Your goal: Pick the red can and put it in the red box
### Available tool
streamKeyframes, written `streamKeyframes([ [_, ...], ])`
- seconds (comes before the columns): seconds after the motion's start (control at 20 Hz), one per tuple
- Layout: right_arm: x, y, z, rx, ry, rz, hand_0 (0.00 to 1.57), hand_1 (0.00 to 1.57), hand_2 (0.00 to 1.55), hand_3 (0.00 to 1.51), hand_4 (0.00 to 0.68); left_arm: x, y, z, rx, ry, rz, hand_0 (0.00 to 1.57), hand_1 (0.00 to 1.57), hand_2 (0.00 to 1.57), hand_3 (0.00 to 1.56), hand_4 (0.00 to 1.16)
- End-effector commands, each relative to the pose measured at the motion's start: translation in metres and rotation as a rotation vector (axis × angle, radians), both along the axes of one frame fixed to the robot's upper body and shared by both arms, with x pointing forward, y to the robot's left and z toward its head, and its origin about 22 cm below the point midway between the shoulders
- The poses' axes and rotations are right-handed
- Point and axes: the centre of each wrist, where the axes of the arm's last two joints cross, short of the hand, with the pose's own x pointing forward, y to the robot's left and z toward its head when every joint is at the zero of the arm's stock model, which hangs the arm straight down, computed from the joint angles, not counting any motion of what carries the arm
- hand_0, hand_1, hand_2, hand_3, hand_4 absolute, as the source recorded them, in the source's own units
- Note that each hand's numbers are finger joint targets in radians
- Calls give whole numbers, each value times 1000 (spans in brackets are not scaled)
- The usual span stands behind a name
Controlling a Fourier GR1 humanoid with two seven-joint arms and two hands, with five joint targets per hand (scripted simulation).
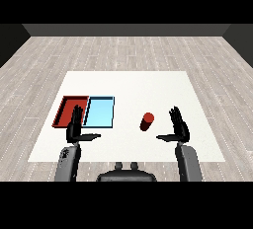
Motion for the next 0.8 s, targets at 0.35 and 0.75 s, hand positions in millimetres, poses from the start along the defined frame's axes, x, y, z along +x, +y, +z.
streamKeyframes([
  [0.35, -1, 28, 11, 83, 30, 18, 0, 0, 0, 0, 0, 8, -6, 2, -43, 12, -14, 0, 0, 0, 0, 0],
  [0.75, 24, 44, -45, 109, 72, 27, 0, 0, 0, 0, 0, 20, 15, 7, -46, -13, -16, 0, 0, 0, 0, 0],
])
